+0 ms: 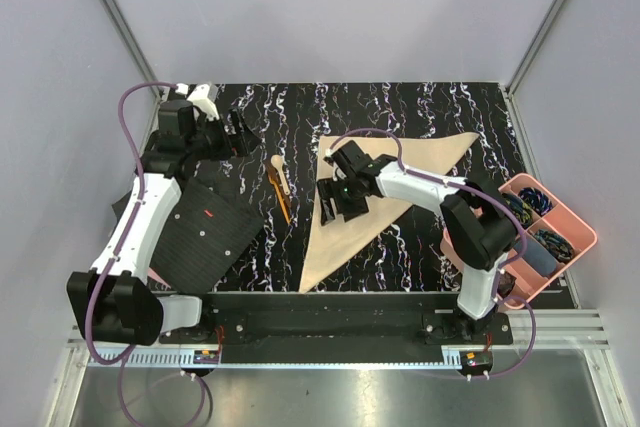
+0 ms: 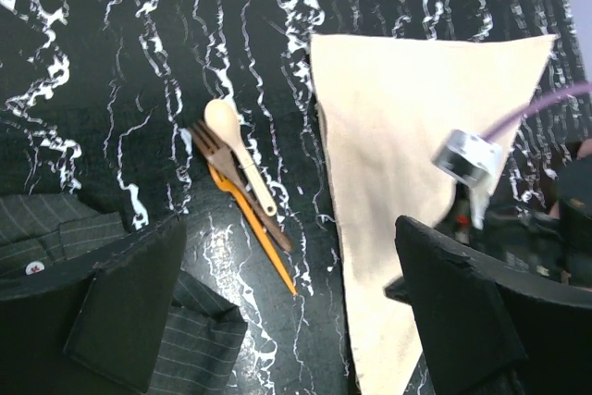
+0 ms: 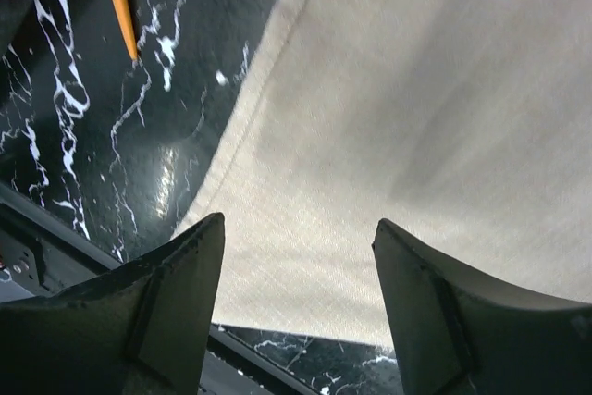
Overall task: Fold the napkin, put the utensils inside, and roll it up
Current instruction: Fold the napkin, then grab a utensil with the left arm
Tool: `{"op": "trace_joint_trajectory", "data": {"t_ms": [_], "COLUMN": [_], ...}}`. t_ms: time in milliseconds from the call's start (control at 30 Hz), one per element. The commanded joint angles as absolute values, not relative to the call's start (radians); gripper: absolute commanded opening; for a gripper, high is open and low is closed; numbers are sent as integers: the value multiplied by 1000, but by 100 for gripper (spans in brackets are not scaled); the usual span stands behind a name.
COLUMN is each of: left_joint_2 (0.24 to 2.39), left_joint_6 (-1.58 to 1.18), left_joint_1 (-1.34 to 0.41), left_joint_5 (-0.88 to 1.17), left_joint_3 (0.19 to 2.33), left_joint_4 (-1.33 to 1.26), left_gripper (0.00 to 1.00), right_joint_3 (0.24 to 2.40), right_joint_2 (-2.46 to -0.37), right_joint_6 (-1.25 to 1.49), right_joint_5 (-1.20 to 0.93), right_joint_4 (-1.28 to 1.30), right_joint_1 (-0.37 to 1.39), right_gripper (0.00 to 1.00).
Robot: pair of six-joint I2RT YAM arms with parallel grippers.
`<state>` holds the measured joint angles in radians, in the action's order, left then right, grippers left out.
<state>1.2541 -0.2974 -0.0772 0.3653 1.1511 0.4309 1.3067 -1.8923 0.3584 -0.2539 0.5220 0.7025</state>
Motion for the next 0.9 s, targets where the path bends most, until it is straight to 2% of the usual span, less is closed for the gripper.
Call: {"op": "trace_joint_trajectory", "data": {"t_ms": [0,200,333,600,867], "left_joint_2": [1299,1429,1526,1755,1812], "left_joint_6": [-305,-368,-451,-546,-568], "left_joint_1": [-100,-159,-209,-267,-281], "left_joint_5": [295,158,92,83,54], "left_joint_3": [1124,1124,1109,1144,1100], "left_joint_4": [379,380,318,249,242], "left_gripper": [98,95,88,55,41], "right_joint_3": [1230,1187,1152,1092,1051], "right_joint_2": [-1776,-1648,-1513,-1407,-1399], "right_joint_6": [390,361,322,304,314], "right_joint_5": [-218,-210,-184,-238,-275], "right_joint_4": [446,431,393,365,330], "right_joint_1": [701,514,407,296,273], "right_gripper": [75,73,73,73,74]}}
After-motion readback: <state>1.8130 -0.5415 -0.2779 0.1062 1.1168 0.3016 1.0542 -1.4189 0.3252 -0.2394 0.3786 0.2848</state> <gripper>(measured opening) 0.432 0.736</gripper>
